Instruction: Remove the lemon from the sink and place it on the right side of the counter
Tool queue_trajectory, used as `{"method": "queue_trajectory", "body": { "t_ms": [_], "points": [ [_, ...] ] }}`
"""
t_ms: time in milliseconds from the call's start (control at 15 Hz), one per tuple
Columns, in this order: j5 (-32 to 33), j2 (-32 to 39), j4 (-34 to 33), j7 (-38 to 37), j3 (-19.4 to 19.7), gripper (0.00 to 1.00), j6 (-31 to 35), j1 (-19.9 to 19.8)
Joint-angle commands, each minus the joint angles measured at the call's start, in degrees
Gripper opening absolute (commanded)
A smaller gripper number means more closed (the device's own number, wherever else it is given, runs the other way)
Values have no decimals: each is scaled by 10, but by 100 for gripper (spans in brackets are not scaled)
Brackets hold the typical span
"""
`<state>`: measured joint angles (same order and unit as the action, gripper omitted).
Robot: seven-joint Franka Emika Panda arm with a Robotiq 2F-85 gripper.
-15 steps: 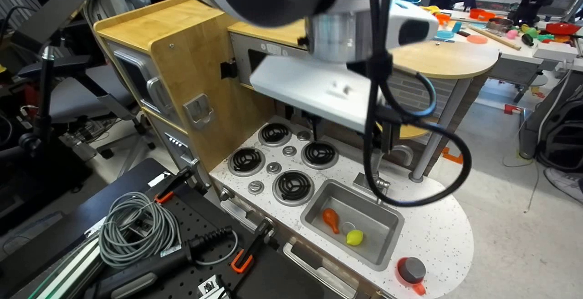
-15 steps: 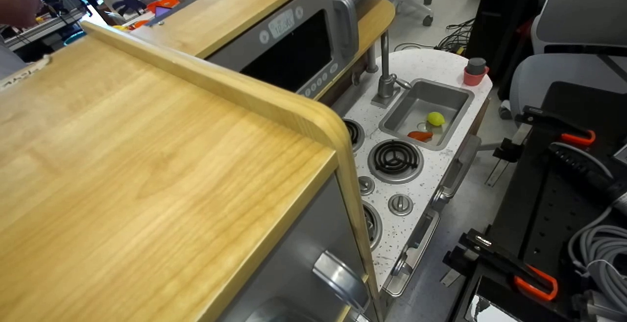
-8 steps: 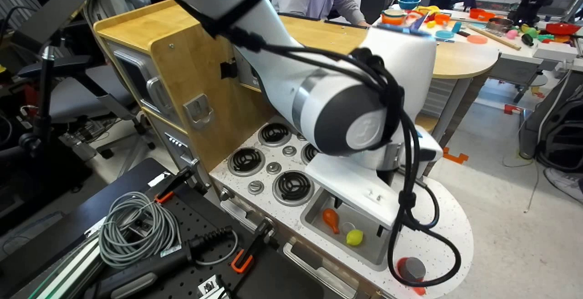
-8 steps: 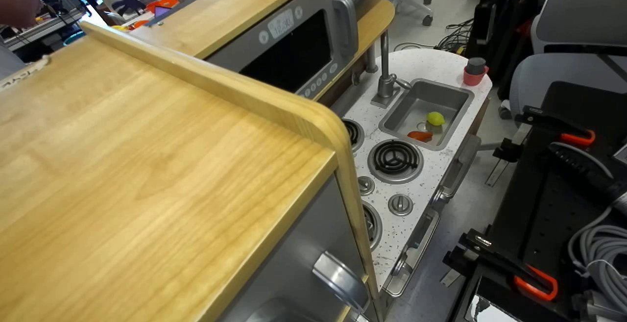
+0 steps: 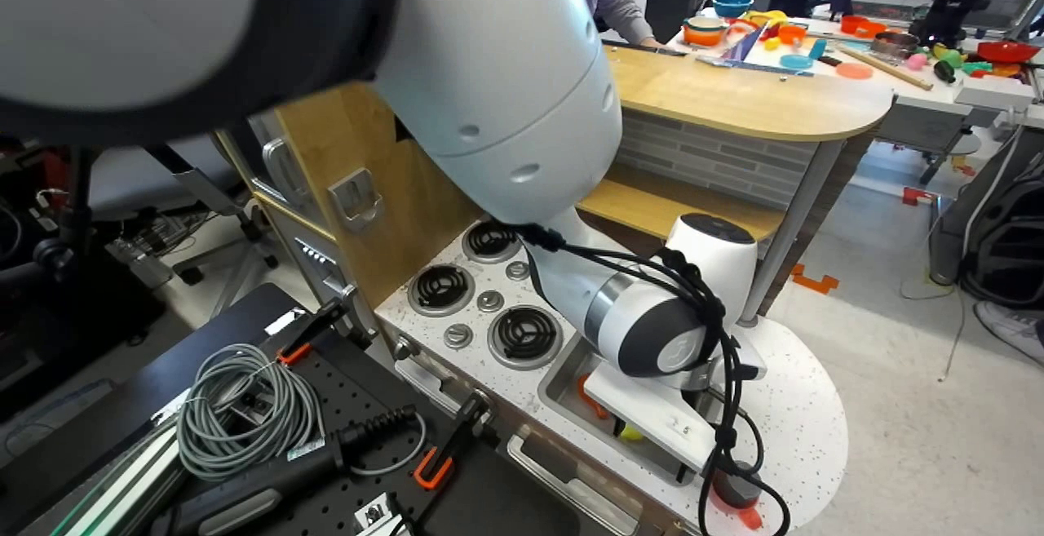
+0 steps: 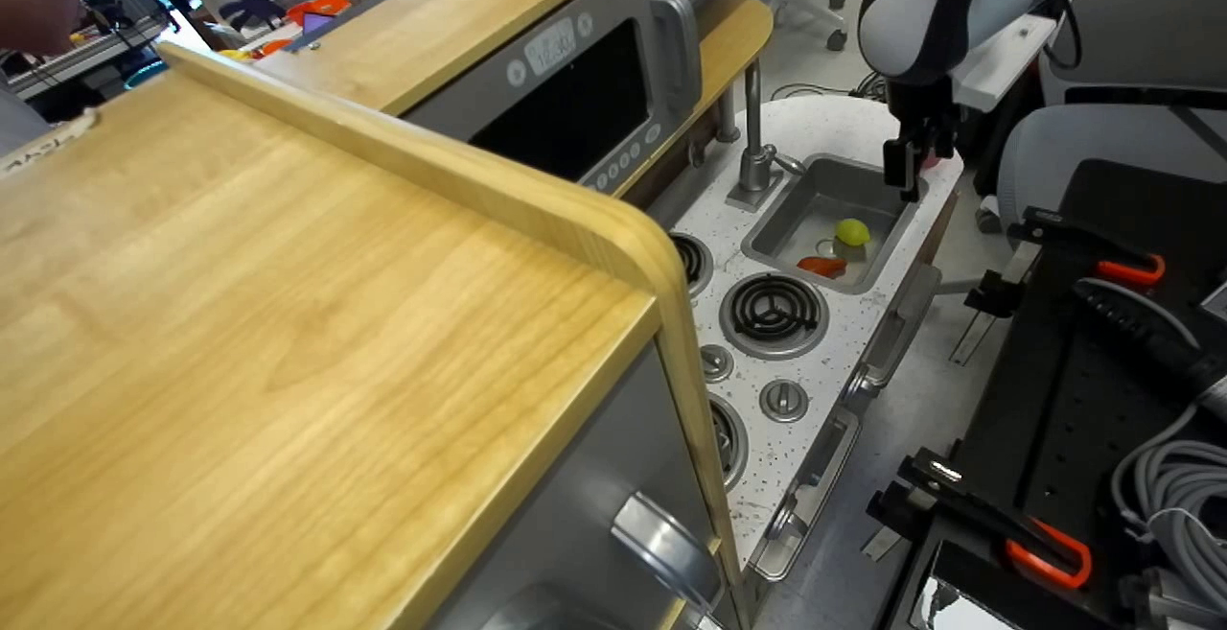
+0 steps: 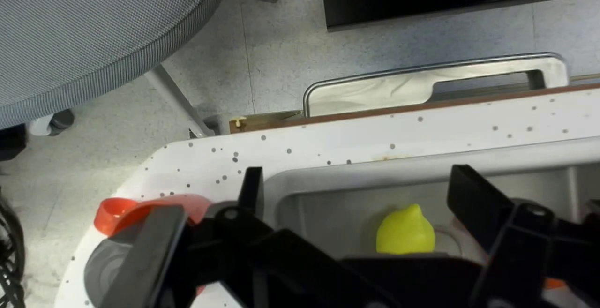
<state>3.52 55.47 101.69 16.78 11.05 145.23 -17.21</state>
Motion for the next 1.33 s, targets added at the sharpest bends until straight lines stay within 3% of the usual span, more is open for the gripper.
{"method": "queue_trajectory", "body": {
  "t_ms": [0, 600, 1267],
  "points": [
    [13, 84, -99, -6, -13, 100, 16, -15],
    [26, 131, -145, 23, -39, 100, 22, -12],
    [35, 209, -224, 14, -29, 100, 21, -4]
  ]
}}
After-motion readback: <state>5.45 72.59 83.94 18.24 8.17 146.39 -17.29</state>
